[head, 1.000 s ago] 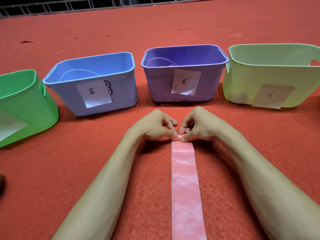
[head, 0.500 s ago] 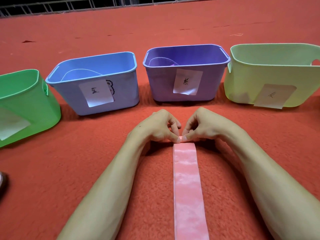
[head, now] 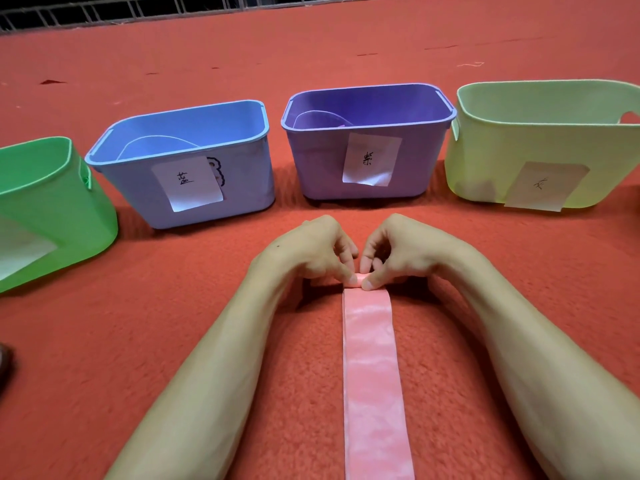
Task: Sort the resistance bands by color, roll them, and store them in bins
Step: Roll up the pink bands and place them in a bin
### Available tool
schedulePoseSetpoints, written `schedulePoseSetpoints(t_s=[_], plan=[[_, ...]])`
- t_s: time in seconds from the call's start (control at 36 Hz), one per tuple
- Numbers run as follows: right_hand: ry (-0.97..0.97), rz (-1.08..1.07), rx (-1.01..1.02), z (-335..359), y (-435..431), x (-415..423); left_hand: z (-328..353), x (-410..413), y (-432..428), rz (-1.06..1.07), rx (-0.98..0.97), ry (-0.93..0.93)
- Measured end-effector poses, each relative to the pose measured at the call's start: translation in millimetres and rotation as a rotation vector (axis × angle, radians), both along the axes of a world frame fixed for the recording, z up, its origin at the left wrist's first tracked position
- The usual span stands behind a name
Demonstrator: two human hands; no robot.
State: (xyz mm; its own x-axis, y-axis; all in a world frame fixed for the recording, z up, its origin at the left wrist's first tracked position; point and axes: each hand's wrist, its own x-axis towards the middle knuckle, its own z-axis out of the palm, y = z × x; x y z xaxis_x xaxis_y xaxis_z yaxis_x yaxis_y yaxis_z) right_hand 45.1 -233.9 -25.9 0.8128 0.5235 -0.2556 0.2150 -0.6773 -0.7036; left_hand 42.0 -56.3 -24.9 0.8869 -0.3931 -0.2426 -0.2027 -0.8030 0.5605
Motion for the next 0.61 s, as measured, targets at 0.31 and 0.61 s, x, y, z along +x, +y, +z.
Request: schedulePoseSetpoints(t_s=[0.31, 0.61], plan=[[0.0, -0.04, -0.047, 1.1, 0.3, -11.0, -6.0, -16.7, -3.2, 0.079, -0.01, -0.013], [-0.204, -0.175, -0.088, -0.6, 4.6, -48.5, -10.5, -59.6, -2.6, 0.199, -0.175, -0.116]])
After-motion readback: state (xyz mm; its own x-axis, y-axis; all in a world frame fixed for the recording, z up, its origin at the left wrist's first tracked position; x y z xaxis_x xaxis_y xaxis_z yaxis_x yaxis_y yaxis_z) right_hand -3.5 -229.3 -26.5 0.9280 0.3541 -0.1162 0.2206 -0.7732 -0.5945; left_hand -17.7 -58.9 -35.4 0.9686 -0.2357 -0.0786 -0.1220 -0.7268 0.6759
